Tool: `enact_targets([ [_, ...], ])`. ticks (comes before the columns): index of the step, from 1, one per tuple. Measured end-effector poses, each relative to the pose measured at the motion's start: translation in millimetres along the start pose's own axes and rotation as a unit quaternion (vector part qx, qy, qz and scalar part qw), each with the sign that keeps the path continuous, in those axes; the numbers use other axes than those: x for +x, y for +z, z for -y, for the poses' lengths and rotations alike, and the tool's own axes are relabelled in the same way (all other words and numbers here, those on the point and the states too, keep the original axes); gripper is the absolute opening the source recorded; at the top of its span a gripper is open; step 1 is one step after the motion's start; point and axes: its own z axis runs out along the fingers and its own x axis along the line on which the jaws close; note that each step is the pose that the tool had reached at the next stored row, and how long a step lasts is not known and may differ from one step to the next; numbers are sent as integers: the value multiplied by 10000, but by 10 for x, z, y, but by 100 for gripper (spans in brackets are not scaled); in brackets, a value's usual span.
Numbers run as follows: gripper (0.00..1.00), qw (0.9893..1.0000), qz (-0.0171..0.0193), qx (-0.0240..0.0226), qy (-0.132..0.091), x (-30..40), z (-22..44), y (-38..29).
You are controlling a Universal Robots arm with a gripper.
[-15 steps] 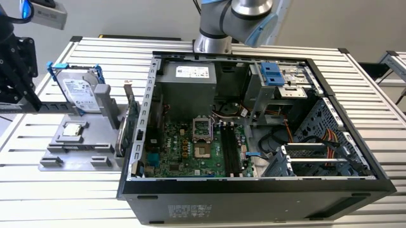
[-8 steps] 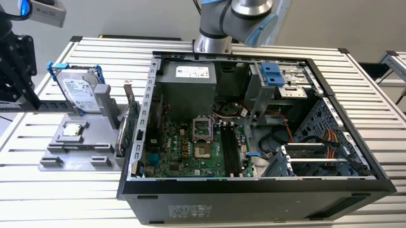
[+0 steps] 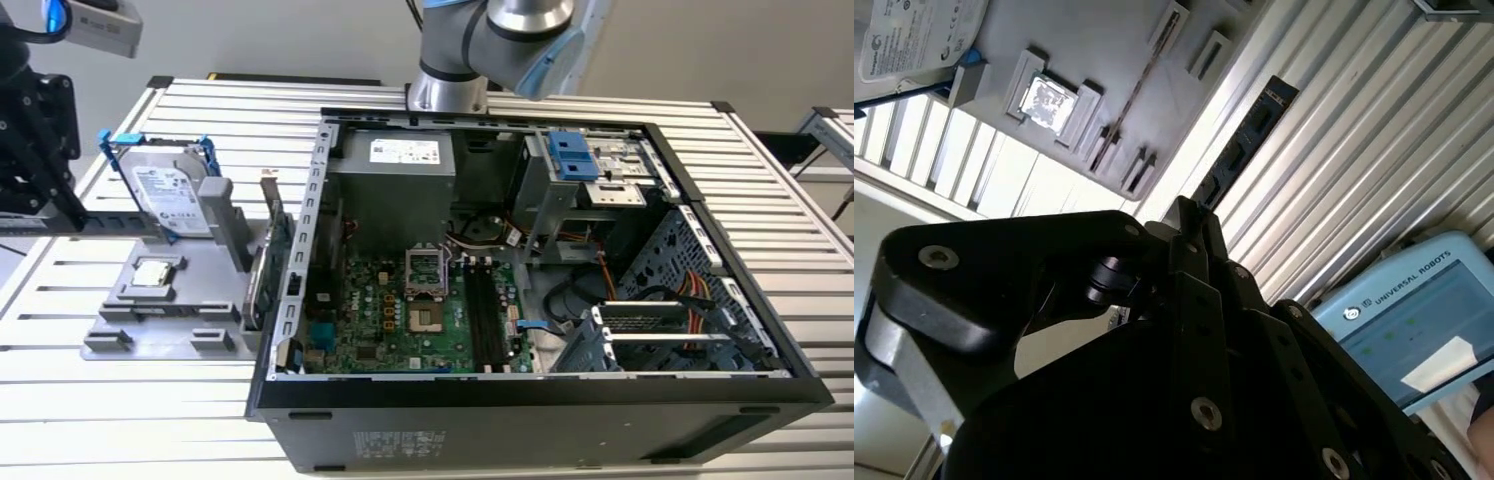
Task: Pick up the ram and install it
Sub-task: 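Pick up the ram and move it above insertion slot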
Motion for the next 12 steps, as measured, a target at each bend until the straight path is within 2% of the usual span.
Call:
enact_targets([
  [12,0,9998,3,0,186,-4,118,-2],
])
